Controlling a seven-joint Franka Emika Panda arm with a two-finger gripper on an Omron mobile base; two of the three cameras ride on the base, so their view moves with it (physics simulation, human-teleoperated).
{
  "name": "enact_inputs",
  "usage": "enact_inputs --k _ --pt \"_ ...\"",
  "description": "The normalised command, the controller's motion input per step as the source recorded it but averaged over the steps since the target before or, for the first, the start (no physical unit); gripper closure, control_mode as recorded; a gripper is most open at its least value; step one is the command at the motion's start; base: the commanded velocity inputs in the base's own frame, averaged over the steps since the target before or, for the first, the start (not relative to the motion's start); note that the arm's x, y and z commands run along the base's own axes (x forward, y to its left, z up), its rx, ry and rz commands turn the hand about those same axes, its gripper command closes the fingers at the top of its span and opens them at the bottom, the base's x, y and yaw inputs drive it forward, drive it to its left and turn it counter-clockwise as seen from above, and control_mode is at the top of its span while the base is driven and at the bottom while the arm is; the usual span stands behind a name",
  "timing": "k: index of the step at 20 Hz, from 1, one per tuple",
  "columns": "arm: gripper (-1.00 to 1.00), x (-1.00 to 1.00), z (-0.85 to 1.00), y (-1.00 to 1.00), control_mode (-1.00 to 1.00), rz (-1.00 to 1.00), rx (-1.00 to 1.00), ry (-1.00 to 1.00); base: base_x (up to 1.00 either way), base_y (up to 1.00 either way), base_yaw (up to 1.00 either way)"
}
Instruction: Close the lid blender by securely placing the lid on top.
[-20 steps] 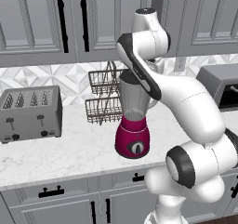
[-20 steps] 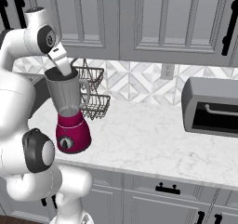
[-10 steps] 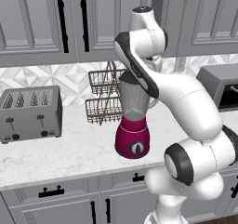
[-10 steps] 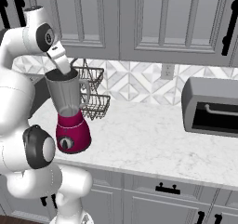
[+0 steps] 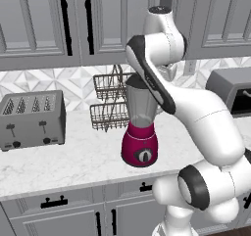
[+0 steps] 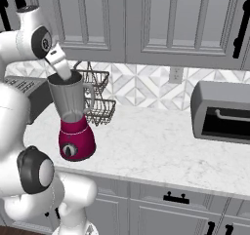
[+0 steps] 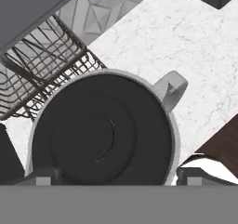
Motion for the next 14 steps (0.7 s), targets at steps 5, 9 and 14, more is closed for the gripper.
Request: enact_inputs --k 5,9,14 --pt "-1.0 -0.54 0.0 -0.53 -1.0 0.01 0.1 -0.11 0.0 0.0 0.0" --pt "-1.0 -0.42 -0.14 -1.0 -1.0 0.0 0.11 -0.02 0.0 0.0 0.0" --pt "-1.0 -0.04 -0.21 -0.92 -1.0 0.0 0.05 0.0 0.0 0.0 0.0"
